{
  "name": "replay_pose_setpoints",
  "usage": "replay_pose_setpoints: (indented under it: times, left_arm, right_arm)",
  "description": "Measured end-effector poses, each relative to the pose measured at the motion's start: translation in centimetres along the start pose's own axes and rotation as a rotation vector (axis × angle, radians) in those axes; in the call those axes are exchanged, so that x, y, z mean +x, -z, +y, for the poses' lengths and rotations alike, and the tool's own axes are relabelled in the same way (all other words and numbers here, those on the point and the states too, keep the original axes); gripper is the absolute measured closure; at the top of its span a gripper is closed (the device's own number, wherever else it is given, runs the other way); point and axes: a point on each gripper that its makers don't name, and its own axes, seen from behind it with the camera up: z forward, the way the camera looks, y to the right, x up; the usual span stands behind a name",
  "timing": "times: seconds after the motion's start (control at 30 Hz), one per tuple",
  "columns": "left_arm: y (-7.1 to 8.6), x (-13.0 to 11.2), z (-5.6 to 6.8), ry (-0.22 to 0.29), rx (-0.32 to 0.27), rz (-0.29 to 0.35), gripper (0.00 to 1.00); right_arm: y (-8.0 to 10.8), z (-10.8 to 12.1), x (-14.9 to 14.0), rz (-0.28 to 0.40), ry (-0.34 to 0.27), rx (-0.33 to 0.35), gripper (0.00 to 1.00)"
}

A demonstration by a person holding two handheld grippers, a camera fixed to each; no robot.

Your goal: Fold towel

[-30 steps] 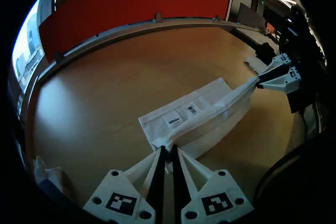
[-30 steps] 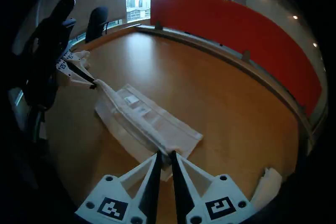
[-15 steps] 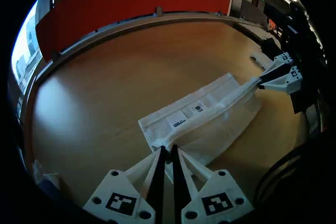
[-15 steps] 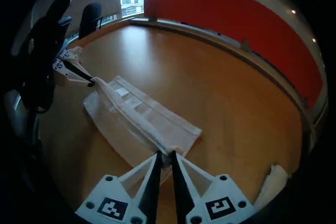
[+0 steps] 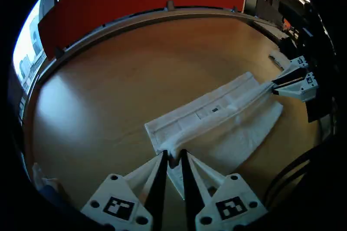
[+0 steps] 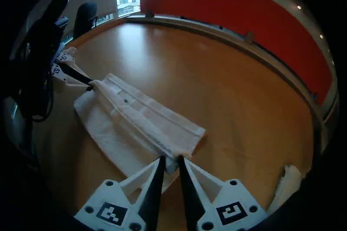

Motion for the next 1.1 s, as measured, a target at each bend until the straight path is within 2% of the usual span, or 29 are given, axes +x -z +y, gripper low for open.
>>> replay_pose_setpoints:
  times: [0.17, 0.3, 0.63, 0.8, 0.9, 0.97, 1.0, 1.1]
  left_arm:
    - [-0.7, -0.1, -0.8, -0.009, 0.027, -0.007, 0.66]
    - [-1.0, -0.1, -1.1, -0.03, 0.04, -0.012, 0.65]
    - [-1.1, 0.3, -1.5, -0.034, 0.043, -0.018, 0.54]
    - [-1.0, 0.6, -1.9, -0.036, 0.05, -0.016, 0.28]
    - [-0.8, 0.8, -2.2, -0.042, 0.059, -0.011, 0.12]
    - [-0.7, 0.8, -2.4, -0.045, 0.062, -0.011, 0.06]
    - [-0.7, 0.9, -2.4, -0.045, 0.064, -0.01, 0.06]
    - [-0.6, 0.9, -2.6, -0.037, 0.067, -0.007, 0.06]
  right_arm:
    - [-0.6, 0.8, 0.0, -0.001, -0.011, -0.027, 0.55]
    - [-0.9, 1.3, 0.0, 0.002, -0.018, -0.043, 0.42]
    - [-1.1, 2.4, 0.5, 0.006, -0.034, -0.063, 0.35]
    - [-1.1, 2.9, 1.0, 0.017, -0.043, -0.077, 0.34]
    - [-1.1, 3.1, 1.3, 0.023, -0.043, -0.081, 0.3]
    - [-1.0, 3.3, 1.4, 0.028, -0.041, -0.086, 0.22]
    - [-0.9, 3.3, 1.5, 0.03, -0.04, -0.088, 0.17]
    - [-0.9, 3.6, 1.7, 0.034, -0.039, -0.097, 0.12]
